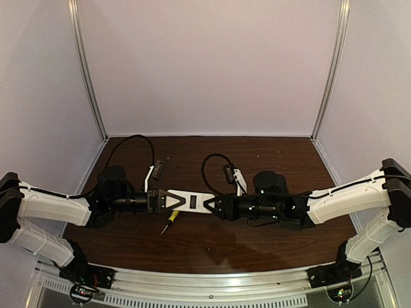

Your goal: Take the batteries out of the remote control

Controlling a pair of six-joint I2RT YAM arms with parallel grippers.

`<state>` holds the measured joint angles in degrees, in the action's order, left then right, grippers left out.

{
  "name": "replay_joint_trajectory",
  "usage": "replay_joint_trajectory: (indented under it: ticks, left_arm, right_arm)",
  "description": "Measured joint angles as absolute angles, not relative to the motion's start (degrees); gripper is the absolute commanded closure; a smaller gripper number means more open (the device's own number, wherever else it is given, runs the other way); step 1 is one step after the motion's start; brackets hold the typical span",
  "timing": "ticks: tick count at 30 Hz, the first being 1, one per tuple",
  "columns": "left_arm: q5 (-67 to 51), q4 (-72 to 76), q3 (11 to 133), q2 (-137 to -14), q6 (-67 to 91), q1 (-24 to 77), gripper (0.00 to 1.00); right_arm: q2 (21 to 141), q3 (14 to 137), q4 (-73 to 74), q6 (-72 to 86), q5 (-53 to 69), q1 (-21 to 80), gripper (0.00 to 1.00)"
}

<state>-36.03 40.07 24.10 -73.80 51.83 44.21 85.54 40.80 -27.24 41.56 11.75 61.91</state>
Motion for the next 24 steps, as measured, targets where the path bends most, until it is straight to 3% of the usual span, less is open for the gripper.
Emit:
replay_joint_trajectory:
  ticks: [4,10,24]
  left_arm:
    - [-35.9,40.0,24.1,-73.8,52.1,44.3,1.0]
    - [-35.9,40.1,24.1,-73.8,52.2,44.3,1.0]
    - [-36.0,38.9,24.1,-73.1,51.2,44.1,1.0]
  right_arm:
    - [85.8,41.3,-26.9,41.0,11.8,62.0,0.55]
    - [86.3,42.7,-25.7,40.5,11.5,62.3,0.55]
    - [87.4,43.7,-25.0,40.7,11.2,62.3,0.69]
